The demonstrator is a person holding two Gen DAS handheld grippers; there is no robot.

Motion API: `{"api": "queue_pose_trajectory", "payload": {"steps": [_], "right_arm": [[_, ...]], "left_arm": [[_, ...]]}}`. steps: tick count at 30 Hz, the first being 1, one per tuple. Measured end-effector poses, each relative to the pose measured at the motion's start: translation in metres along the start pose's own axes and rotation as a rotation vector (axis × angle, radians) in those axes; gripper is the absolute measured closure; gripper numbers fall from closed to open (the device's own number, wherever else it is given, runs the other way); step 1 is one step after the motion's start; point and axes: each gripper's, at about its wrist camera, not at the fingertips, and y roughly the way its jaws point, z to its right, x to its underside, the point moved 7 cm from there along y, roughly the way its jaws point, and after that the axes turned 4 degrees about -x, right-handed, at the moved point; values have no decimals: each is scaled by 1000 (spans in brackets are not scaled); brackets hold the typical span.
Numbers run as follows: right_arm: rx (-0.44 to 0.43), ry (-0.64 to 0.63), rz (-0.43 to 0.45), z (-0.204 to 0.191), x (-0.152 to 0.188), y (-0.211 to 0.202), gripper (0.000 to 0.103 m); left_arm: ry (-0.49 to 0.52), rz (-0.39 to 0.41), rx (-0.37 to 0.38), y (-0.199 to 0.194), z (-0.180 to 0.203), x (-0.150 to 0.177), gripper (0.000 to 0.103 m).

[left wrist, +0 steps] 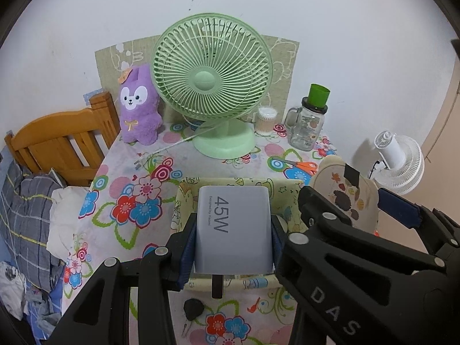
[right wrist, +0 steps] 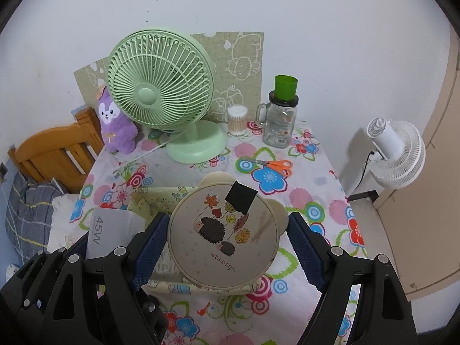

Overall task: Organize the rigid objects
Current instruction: 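Lift the charger and coaster and carry both over the fabric box, then open the left gripper to drop the charger while the right gripper releases the coaster into the box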

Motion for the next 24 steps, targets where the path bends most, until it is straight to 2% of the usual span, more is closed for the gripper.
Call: {"api": "queue_pose_trajectory", "payload": {"steps": [12, 24], "right_arm": [[-37, 8, -90, 4, 3, 45, 19], [-45, -20, -130, 7, 3, 76, 19]], "left_arm": [[-13, -66, -52, 48, -11, 0, 55], [-13, -125, -45, 84, -8, 1, 55]]}}
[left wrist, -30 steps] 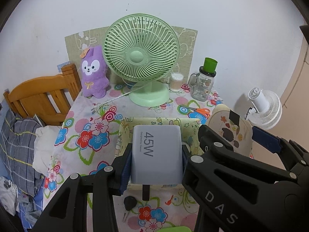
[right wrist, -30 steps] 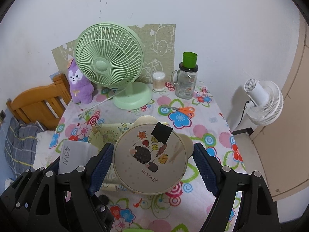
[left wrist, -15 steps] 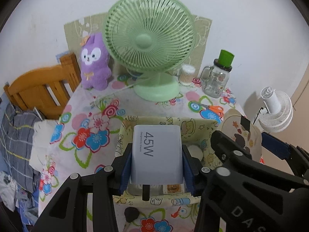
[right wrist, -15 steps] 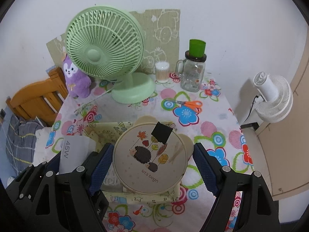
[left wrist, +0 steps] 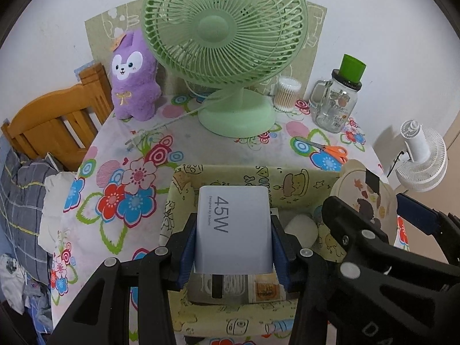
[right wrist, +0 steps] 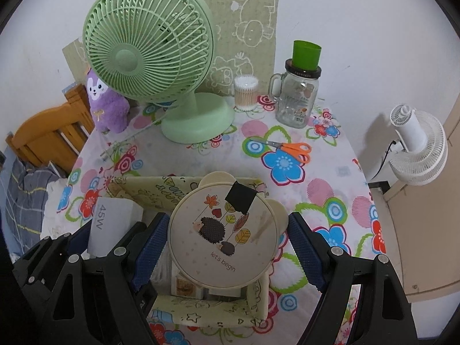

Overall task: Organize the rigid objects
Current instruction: 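Open the left gripper to drop the charger while the right gripper releases the coaster into the box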

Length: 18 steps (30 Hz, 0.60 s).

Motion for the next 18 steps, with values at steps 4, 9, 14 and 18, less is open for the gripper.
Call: {"api": "queue_pose_trajectory", "payload": {"steps": [4, 9, 14, 18], "right_arm": [[0, -5, -16, 1, 0, 8, 19], [2, -7, -31, 4, 0, 18, 19], [-8, -8, -37, 3, -2, 26, 19], [-20, -2, -41, 1, -5, 33, 19]], "left_arm": [[10, -20, -2, 11, 3, -1, 55], [17, -38, 1, 21, 6, -2, 55], [28, -32, -9, 26, 5, -3, 54], [58, -8, -25, 23, 6, -7, 45]]}}
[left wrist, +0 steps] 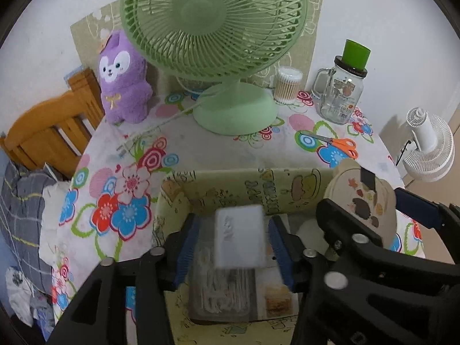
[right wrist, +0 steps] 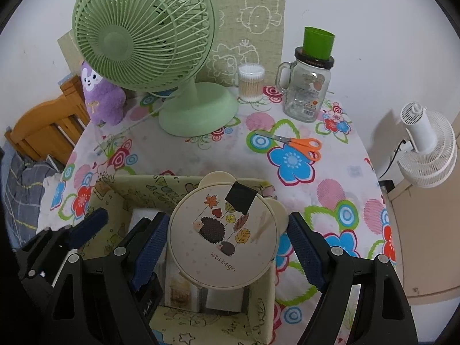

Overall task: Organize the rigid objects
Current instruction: 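Open the left gripper to drop the charger while the right gripper releases the coaster into the box, then withdraw both tools from the box toward the black key and green case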

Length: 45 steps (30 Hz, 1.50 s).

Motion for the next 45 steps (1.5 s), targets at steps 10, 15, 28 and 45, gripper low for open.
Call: {"api": "queue_pose_trajectory", "payload": {"steps": [10, 15, 28, 45], "right_arm": [[-20, 9, -20, -3, 1, 10, 19], [-38, 20, -33, -4, 4, 14, 19], [-35, 25, -17, -2, 11, 3, 16], [7, 20, 65, -2, 19, -52, 10]], "left_arm": [[7, -9, -32, -3, -11, 2, 34], [16, -19, -33, -4, -12, 5, 28], [24, -8, -22, -18, -16, 12, 17], [28, 63, 1, -66, -16, 19, 12]]}}
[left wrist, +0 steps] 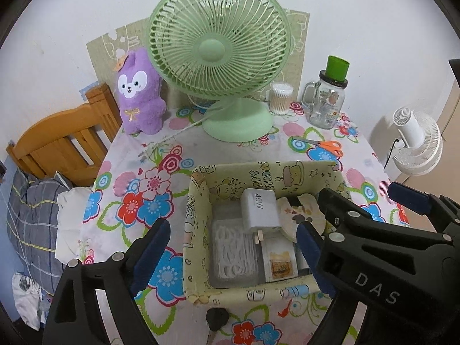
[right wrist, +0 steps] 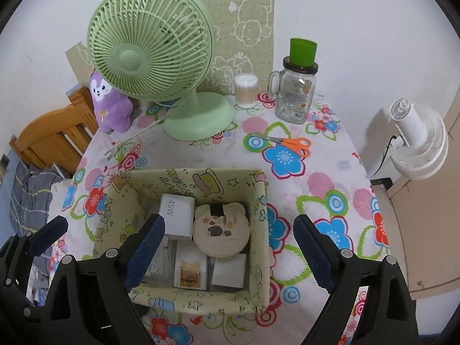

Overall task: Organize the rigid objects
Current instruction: 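Withdraw both tools from the box toward the black key and green case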

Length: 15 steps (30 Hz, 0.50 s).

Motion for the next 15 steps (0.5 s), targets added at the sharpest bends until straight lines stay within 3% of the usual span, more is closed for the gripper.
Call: {"api": "queue_pose_trajectory", "payload": {"steps": [15], "right_arm": [[12, 6, 66, -5, 12, -51, 10]], "left_arm": [[-4, 54, 18, -45, -3, 10, 8]]}}
